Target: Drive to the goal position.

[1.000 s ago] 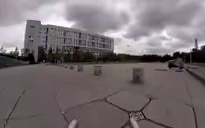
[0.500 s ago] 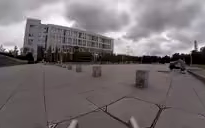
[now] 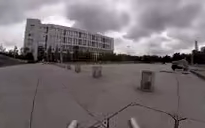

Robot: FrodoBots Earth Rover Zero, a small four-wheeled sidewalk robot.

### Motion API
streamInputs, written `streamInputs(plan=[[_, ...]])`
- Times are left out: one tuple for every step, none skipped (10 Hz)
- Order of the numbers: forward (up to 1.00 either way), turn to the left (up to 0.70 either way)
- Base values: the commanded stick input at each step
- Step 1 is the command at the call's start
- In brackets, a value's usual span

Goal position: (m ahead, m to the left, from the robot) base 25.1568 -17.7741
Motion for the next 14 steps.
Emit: streamInputs(plan=[[0.7,0.0],[0.7,0.0],[0.7,0.0],[0.7,0.0],[0.7,0.0],[0.7,-0.02],[0.7,-0.2],[0.7,-0.35],[0.7,-0.35],[0.7,-0.11],[0.7,-0.02],[0.7,0.0],[0.7,0.0],[0.7,0.0]])
